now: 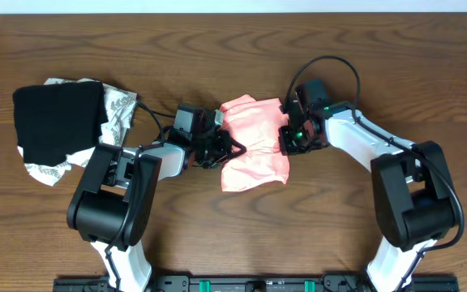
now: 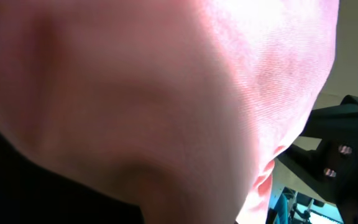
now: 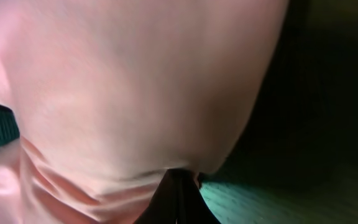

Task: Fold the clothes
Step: 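Carry the pink t-shirt left with the left gripper onto the patterned bundle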

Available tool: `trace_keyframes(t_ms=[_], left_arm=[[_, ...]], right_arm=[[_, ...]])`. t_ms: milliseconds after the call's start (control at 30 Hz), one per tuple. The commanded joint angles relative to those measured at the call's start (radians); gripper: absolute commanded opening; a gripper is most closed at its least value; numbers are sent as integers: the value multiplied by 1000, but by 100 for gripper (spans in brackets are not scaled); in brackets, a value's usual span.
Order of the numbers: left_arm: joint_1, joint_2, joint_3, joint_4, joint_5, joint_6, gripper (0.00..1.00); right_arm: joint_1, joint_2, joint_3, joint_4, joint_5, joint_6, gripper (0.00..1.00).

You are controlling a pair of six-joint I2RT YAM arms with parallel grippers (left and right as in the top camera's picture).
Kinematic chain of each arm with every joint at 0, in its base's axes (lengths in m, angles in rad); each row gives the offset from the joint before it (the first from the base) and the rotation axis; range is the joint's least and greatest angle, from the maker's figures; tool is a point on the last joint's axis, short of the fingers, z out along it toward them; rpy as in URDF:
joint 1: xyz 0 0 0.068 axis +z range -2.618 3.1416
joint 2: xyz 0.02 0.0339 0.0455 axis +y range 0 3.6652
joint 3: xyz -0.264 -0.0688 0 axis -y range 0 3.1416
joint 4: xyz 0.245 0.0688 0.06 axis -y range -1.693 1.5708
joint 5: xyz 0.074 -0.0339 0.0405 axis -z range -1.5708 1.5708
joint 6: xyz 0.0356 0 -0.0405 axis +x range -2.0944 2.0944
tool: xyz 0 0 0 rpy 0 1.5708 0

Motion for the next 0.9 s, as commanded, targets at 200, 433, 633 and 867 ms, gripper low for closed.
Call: trace_keyframes(t_ms=[200, 433, 633, 867], left_arm=[[26, -248, 5, -2, 15, 1, 6], [158, -444, 49, -1, -8, 1, 6], [336, -498, 134, 54, 5, 2, 6], [554, -496, 315, 102, 82, 53, 6]], right_arm=[[-156, -244, 9, -20, 18, -51, 1], [-225, -328, 9, -83, 18, -51, 1], [-209, -327, 9, -98, 18, -51, 1], [-186, -327, 9, -103, 18, -51, 1]])
